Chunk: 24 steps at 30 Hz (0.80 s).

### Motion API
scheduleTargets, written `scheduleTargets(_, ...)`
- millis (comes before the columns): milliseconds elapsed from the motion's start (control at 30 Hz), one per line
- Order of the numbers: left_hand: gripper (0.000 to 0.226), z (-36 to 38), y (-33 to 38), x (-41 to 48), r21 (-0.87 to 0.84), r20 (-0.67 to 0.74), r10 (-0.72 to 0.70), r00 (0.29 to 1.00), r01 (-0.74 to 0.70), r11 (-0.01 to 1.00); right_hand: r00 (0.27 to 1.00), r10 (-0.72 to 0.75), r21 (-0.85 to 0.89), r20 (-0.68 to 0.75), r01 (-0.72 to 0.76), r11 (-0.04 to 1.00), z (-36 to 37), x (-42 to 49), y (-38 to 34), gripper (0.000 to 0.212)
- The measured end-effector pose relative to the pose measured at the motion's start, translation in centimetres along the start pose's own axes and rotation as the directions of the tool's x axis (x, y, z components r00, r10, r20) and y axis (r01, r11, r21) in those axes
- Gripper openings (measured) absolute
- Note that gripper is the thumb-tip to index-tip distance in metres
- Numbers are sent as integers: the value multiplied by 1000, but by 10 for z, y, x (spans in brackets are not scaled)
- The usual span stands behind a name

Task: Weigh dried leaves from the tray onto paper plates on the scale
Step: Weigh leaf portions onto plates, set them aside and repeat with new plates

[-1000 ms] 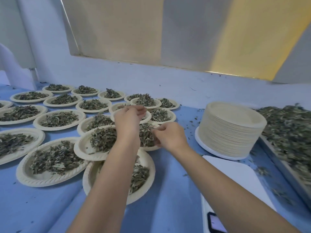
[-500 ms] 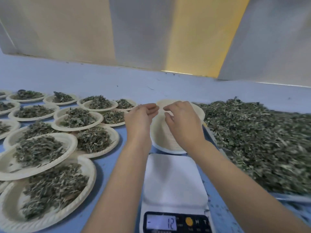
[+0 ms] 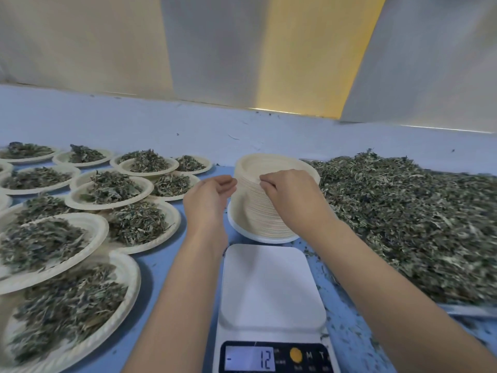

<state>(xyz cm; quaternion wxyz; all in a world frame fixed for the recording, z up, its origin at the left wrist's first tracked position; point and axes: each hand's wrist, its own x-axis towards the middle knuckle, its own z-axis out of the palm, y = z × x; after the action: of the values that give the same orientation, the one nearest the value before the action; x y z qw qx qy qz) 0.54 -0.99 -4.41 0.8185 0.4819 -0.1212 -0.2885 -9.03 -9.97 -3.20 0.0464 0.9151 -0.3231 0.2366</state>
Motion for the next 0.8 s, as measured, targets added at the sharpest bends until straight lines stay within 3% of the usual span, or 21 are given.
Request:
scheduleTargets(167, 25, 2, -2, -1, -5, 17, -17, 1000, 17, 1000, 1000, -1, -15, 3, 1, 1000, 2, 3, -1, 32)
scheduleTargets(500, 26, 3, -4, -2, 13, 30, -24, 999, 24, 1000, 996, 20, 176, -82, -5, 984, 2, 2, 2, 28)
scheduleTargets(667, 26, 4, -4, -3, 27, 29, -16, 999, 15, 1000, 989, 5, 150, -150, 18, 988, 7, 3, 6, 27)
scheduleTargets(800, 20, 4, -4, -2, 79, 54, 36, 998, -40, 996, 957, -64, 122, -283, 102, 987, 13, -1, 7, 27)
